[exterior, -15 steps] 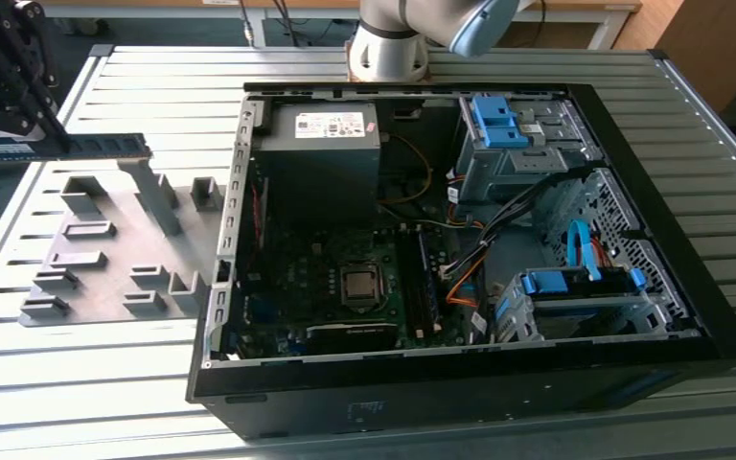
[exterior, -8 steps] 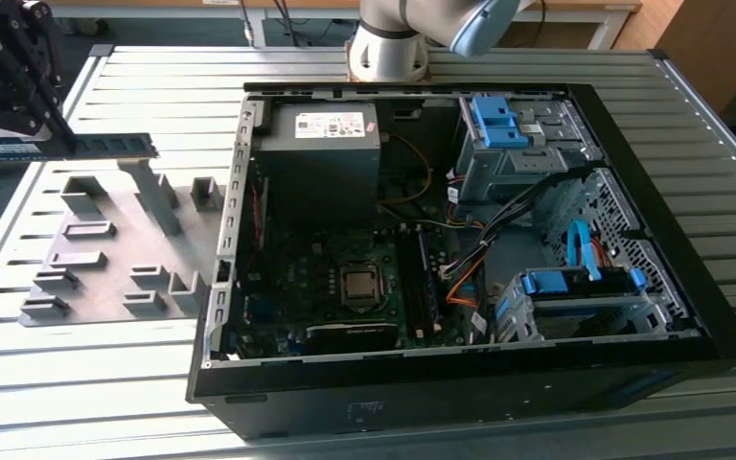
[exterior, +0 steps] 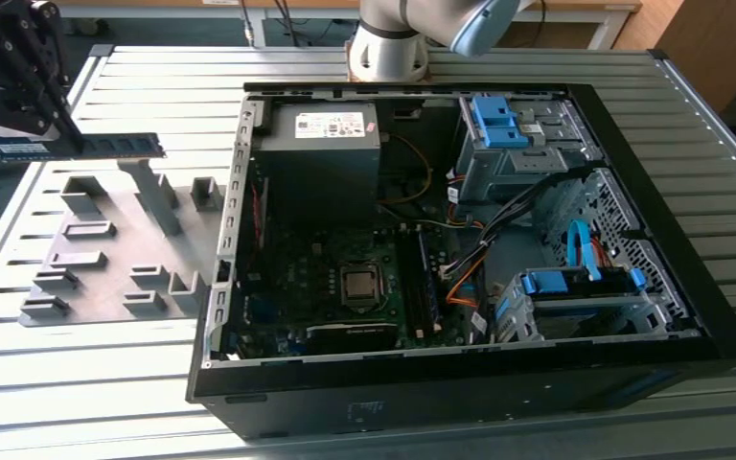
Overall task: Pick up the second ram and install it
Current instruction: 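Pick up the second ram and move it above second insertion slot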
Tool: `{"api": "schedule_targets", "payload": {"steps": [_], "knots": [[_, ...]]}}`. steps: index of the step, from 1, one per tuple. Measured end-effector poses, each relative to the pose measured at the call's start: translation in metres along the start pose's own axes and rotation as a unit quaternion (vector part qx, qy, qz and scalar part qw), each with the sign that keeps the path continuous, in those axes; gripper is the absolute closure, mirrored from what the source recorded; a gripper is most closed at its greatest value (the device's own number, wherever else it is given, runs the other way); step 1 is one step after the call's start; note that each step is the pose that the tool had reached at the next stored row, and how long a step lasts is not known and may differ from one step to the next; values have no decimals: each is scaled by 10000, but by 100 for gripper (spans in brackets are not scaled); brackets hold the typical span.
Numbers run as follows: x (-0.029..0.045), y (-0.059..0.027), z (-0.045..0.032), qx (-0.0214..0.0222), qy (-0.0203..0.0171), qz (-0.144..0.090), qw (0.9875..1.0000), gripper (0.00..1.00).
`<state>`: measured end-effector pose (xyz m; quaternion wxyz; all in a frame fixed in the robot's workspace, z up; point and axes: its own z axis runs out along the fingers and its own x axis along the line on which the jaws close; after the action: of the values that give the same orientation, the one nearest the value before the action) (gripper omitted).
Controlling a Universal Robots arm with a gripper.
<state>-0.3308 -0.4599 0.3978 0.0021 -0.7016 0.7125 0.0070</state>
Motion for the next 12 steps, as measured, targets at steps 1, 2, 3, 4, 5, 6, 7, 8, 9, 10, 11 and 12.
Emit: {"api": "schedule_targets", "payload": {"steps": [1,2,3,4,5,6,7,8,9,10,11,12], "knots": [[0,-6,0,0,0,0,10000,86],[0,-12,0,0,0,0,10000,86],[0,-20,0,0,0,0,10000,86],[0,-28,0,1,0,0,10000,86],[-1,-37,0,1,0,0,10000,86],[-1,-45,0,1,0,0,10000,86],[-1,-53,0,0,0,0,10000,86],[-1,-61,0,0,0,0,10000,86],[-1,-71,-1,0,0,0,10000,86],[-1,-80,0,0,0,0,10000,86],[-1,-88,0,1,0,0,10000,86],[-1,-97,-1,0,0,0,10000,86]]}}
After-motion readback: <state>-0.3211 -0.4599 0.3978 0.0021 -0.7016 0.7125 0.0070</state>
